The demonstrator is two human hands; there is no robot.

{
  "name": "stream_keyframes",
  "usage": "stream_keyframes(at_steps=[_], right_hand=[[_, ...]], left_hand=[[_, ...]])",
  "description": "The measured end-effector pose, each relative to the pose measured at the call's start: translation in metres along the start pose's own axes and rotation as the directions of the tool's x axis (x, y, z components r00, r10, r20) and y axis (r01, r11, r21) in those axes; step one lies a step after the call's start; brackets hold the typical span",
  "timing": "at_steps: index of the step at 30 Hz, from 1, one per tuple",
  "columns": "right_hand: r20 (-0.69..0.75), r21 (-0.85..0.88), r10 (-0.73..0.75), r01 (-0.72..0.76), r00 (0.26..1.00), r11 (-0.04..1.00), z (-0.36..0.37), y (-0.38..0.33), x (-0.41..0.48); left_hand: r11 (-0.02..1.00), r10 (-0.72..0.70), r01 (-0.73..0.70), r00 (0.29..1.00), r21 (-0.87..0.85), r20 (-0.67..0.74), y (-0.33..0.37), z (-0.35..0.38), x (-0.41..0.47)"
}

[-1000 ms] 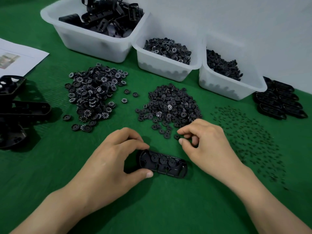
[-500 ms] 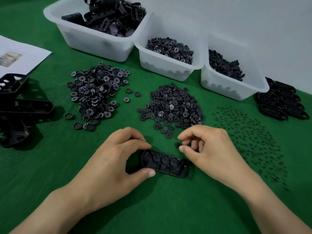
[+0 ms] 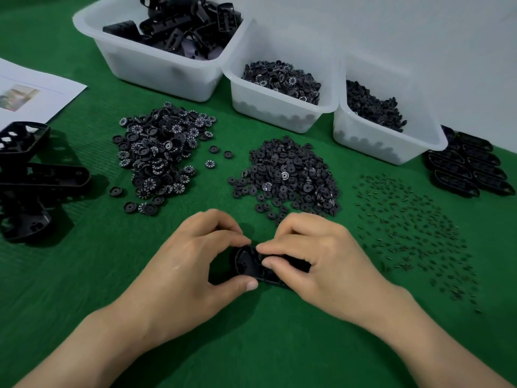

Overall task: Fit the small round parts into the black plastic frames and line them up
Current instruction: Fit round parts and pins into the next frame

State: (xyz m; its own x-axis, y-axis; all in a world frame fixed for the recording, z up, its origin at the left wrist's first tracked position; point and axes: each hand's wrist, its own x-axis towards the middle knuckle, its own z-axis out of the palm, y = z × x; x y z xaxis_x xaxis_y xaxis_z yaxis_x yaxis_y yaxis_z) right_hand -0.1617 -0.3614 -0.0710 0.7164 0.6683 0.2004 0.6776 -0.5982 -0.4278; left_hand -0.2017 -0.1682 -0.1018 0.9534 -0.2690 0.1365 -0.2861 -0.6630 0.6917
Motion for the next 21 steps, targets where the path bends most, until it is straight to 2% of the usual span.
stream_keyframes(at_steps=[5, 7, 10, 13, 21], right_hand=[[-0.001, -0.115, -0.082, 0.081, 0.997, 0.990, 0.002, 0.001, 0.001], [0.027, -0.094, -0.069, 0.072, 0.997, 0.993, 0.002, 0.001, 0.000], [-0.053, 0.020, 0.103, -0.102, 0.993, 0.995, -0.004, 0.009, 0.000], [-0.129, -0.060, 0.296, -0.305, 0.947, 0.950, -0.006, 0.021, 0.004], [-0.138, -0.047, 0.321, -0.330, 0.937, 0.943, 0.007, 0.020, 0.017]], left_hand=[[1.000, 0.000, 0.000, 1.000, -0.005, -0.013, 0.000, 0.001, 0.000], [1.000, 0.002, -0.002, 1.000, -0.009, -0.005, 0.000, 0.000, -0.001], [1.000, -0.001, 0.001, 1.000, -0.009, 0.007, 0.000, 0.000, -0.001], [1.000, -0.005, 0.005, 1.000, -0.012, 0.012, 0.001, 0.000, -0.001], [1.000, -0.008, 0.008, 1.000, -0.013, 0.015, 0.001, -0.001, -0.001]])
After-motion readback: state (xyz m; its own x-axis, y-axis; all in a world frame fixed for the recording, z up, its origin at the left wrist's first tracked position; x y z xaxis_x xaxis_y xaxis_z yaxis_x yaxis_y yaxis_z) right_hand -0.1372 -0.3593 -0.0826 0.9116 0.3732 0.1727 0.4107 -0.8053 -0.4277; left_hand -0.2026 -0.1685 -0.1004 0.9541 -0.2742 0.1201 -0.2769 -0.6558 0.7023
